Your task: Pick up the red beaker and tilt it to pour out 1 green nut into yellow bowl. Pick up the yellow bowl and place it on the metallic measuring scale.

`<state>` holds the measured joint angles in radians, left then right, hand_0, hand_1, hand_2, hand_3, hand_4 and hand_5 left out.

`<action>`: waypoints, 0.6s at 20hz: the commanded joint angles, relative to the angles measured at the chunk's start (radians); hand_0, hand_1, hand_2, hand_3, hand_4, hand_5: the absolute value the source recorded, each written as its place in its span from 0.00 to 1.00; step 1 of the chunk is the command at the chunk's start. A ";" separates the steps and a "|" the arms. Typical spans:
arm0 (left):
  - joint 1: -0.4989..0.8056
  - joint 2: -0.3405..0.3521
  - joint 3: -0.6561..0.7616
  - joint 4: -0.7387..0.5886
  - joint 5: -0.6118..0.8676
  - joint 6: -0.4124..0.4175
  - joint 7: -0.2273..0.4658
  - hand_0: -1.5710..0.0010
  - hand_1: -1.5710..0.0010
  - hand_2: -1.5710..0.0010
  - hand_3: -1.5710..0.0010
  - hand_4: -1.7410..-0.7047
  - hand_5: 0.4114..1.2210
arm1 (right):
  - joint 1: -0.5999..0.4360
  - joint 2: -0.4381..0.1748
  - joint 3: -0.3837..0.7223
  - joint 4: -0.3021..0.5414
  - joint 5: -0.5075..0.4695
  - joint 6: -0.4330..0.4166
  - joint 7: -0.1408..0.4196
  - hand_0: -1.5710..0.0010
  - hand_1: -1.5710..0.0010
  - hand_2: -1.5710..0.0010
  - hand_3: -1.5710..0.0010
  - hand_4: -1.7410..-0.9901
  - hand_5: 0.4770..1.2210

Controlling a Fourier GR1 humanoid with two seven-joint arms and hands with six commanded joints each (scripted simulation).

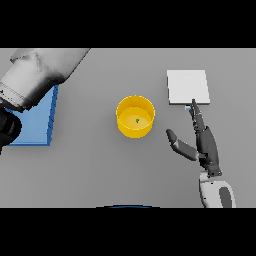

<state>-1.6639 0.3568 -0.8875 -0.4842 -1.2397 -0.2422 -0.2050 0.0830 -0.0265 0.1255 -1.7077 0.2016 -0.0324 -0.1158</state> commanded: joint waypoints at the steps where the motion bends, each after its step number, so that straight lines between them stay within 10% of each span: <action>1: -0.011 0.008 0.058 0.042 0.048 -0.021 0.019 0.00 0.00 0.00 0.00 0.01 1.00 | 0.005 -0.002 0.003 0.005 0.007 -0.001 -0.011 1.00 1.00 1.00 1.00 0.85 0.12; 6: 0.016 0.155 0.453 0.215 0.402 -0.056 0.131 0.00 0.00 0.00 0.03 0.00 1.00 | -0.013 -0.007 0.002 0.015 -0.005 0.010 -0.012 1.00 1.00 1.00 1.00 0.83 0.14; 12: 0.217 0.251 0.679 0.286 0.660 0.090 0.277 0.00 0.00 0.00 0.01 0.00 1.00 | -0.032 -0.028 0.011 0.030 0.022 0.013 -0.011 1.00 1.00 1.00 1.00 0.81 0.19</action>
<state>-1.4446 0.6076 -0.2098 -0.1963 -0.5798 -0.1542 0.0751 0.0508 -0.0540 0.1369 -1.6780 0.2238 -0.0197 -0.1258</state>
